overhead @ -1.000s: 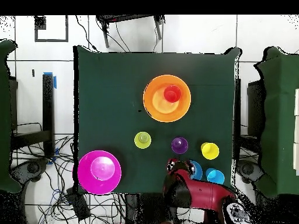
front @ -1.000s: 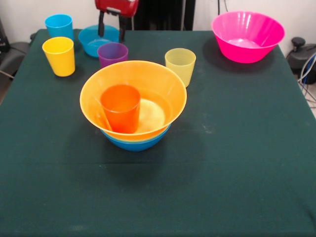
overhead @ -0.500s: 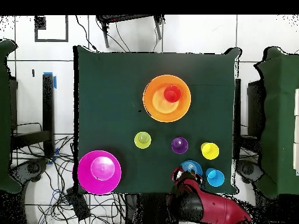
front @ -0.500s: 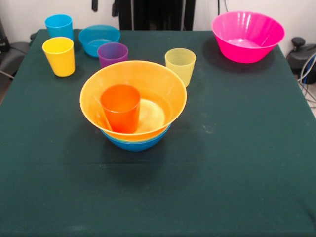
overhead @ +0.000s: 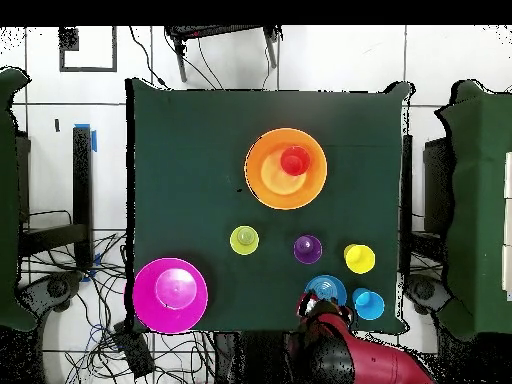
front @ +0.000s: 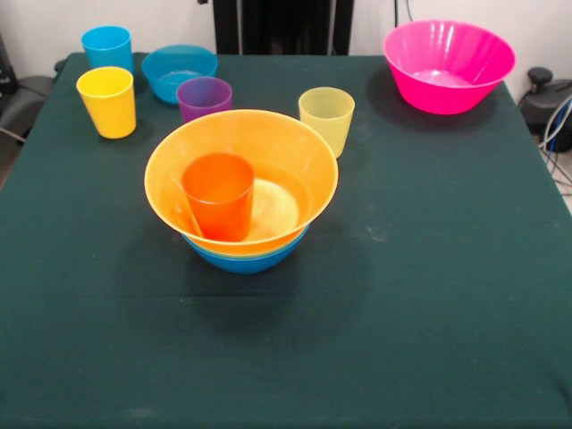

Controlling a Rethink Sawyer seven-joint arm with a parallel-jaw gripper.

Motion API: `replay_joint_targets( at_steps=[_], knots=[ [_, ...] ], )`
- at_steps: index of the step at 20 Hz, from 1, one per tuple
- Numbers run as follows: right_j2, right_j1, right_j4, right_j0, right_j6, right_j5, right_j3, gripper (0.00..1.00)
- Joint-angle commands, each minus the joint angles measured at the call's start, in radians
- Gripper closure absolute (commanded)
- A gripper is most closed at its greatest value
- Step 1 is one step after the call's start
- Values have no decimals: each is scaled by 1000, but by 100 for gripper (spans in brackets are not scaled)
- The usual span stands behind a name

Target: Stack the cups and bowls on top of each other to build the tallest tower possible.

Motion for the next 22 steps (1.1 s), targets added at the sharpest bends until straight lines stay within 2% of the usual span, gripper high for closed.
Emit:
replay_joint_targets(
  at_steps=[1, 6, 9, 13, 16, 18, 20, 22],
  knots=[
    [75, 86, -64, 64, 26, 45, 6, 0],
    [-1, 200, -91, 129, 74, -42, -49, 0],
    [-15, 211, -101, 136, 73, -46, -50, 0],
    [20, 138, -111, 78, 38, 2, 14, 0],
    [91, 24, -96, -4, -4, 61, 99, 0],
    [124, -50, -69, -36, -21, 96, 149, 0],
    [141, -110, -47, -47, -36, 126, 177, 0],
    [146, -107, -52, -45, -30, 130, 172, 0]
  ],
)
